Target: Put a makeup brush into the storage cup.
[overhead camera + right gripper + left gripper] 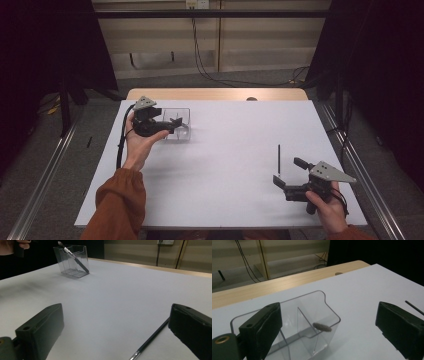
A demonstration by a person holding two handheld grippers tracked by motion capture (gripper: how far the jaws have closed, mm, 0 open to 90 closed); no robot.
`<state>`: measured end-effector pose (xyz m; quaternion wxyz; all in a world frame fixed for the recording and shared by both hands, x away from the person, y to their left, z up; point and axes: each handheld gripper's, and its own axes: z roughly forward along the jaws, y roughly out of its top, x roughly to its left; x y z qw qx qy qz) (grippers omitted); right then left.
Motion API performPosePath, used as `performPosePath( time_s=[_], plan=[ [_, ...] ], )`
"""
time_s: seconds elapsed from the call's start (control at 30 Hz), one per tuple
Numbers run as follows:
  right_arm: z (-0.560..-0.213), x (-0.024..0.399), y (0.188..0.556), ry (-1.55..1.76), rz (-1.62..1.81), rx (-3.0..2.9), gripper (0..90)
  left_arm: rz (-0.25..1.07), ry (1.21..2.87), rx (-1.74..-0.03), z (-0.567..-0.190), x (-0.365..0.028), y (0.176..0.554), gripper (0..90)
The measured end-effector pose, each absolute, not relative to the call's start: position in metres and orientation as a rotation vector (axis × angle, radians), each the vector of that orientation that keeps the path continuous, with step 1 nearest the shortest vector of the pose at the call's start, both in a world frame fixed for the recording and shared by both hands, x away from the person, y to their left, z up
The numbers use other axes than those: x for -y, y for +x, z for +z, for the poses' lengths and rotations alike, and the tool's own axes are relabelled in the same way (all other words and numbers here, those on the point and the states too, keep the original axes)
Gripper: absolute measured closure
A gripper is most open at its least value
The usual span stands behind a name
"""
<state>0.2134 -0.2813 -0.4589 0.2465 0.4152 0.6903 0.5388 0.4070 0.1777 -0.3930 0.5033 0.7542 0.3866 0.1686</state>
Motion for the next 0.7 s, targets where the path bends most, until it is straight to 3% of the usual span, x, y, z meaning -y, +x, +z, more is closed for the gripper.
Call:
performPosePath(
  time_s=[0.7],
  plan=[
    [-0.459,0.282,0.213,1.130,1.469,-1.877,0.1,0.443,1.809,-0.871,-0.398,-0.205,0.371,3.3]
  ],
)
